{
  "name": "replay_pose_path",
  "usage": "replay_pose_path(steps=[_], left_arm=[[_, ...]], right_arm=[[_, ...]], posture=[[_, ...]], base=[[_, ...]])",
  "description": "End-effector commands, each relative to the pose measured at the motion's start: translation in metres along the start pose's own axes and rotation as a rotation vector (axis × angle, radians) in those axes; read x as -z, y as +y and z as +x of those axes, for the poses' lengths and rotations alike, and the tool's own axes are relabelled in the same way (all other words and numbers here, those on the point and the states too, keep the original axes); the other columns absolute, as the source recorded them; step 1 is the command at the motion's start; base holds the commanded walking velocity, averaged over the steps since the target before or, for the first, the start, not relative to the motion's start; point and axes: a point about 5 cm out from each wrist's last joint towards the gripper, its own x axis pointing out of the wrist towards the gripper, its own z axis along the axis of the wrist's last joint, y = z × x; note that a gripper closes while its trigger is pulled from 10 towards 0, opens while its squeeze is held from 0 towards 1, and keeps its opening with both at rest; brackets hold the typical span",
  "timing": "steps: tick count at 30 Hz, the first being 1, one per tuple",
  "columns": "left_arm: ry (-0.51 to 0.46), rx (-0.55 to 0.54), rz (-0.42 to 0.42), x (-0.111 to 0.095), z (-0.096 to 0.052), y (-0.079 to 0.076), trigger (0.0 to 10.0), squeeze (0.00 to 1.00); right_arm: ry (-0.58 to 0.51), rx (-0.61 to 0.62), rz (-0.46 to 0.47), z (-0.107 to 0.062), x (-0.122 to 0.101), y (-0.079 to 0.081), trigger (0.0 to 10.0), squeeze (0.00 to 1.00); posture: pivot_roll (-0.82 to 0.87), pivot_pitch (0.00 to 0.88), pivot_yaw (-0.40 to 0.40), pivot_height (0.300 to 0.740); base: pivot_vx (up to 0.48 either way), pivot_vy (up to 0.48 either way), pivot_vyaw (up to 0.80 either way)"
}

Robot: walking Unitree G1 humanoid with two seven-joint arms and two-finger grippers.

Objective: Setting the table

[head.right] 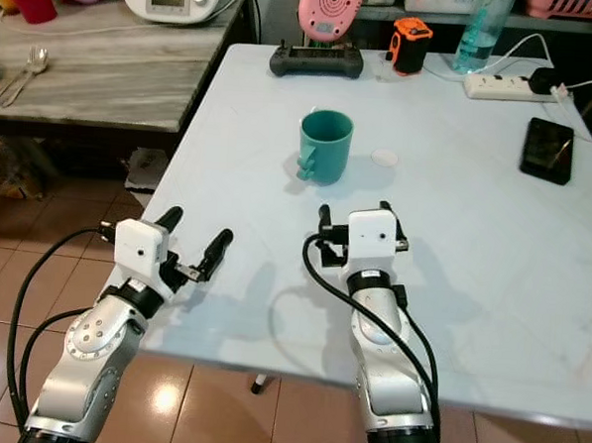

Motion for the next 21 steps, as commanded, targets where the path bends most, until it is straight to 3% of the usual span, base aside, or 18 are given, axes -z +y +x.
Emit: replay_pose_path(steps=[1,11,21], left_arm=[[0.019,-0.001,0.003,0.0046,-0.0052,0.0016,10.0,0.00],[0.026,0.000,0.005,0.0067,-0.0083,0.0031,10.0,0.00],[0.034,0.113,0.001,0.0092,-0.0139,-0.0057,10.0,0.00]], right_arm=[[0.001,-0.001,-0.005,-0.0003,0.0007,-0.0010,10.0,0.00],[0.006,-0.008,0.002,-0.0009,0.0026,0.0028,10.0,0.00],[-0.001,0.040,-0.039,0.0083,0.0016,0.0053,10.0,0.00]], posture=[[-0.13,0.151,0.072,0.740],[-0.12,0.153,0.072,0.740],[-0.12,0.169,0.075,0.740]], base=[[0.000,0.000,0.00],[0.000,0.000,0.00],[0.000,0.000,0.00]])
